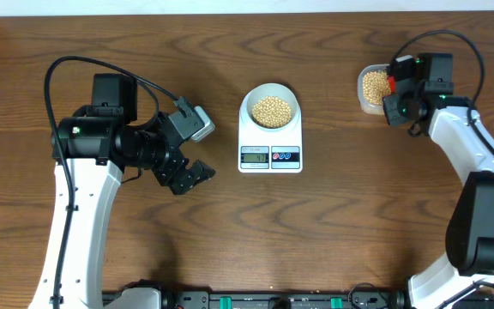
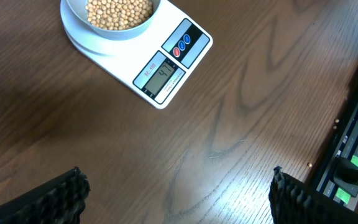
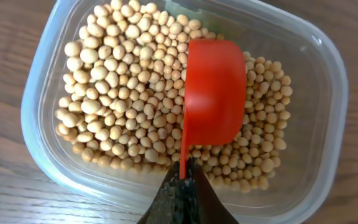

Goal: Scoop item into bowl and weigh 50g on scale
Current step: 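Drag the red scoop through the soybeans in the tub to fill it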

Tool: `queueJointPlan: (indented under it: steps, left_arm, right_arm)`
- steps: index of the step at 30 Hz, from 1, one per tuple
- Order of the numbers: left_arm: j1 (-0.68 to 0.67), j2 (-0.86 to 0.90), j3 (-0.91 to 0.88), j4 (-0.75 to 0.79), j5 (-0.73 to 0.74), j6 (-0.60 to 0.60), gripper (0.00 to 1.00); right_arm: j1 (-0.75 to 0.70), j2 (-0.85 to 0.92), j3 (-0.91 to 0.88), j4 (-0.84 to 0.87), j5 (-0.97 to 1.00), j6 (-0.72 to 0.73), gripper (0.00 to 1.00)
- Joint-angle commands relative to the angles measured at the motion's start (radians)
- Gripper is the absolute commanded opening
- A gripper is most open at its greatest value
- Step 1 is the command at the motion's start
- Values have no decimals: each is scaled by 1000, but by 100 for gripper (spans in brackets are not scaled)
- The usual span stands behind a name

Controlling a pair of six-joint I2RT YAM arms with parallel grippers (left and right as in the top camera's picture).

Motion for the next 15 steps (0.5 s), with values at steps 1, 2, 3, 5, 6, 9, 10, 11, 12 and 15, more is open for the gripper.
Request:
queueJointPlan:
  steps: [1,2,3,5,6,9,10,11,12,15]
  left_arm:
    - [4,-2,-1,-3,-2,13,95]
    - [4,-2,-1,-3,-2,13,95]
    - [4,-2,-1,-3,-2,13,95]
    - [4,-2,-1,-3,-2,13,95]
    - [4,-2,-1,-3,-2,13,95]
    - [4,-2,-1,-3,-2,13,95]
    - [4,-2,-1,-3,-2,13,95]
    - [4,-2,-1,-3,-2,13,95]
    - [4,-2,-1,-3,-2,13,95]
    - [4,-2,-1,-3,-2,13,95]
  right_arm:
    - [-19,9,-14,-28,-201,109,1]
    - [-29,9,-14,-27,-222,109,1]
    - [-37,9,-14,-27,-237,109,1]
    - [-48,8,-13,-27,-248,109,1]
    - [-50,6,-13,-27,-248,109,1]
    - [-50,-10,-13,-26,-248,109,1]
    - [-50,-22,-13,-24,-248,108,1]
    - [-50,-32,-13,-24,-247,108,1]
    - [-50,-48,-13,-24,-247,108,1]
    - [-50,-70,-13,-26,-248,108,1]
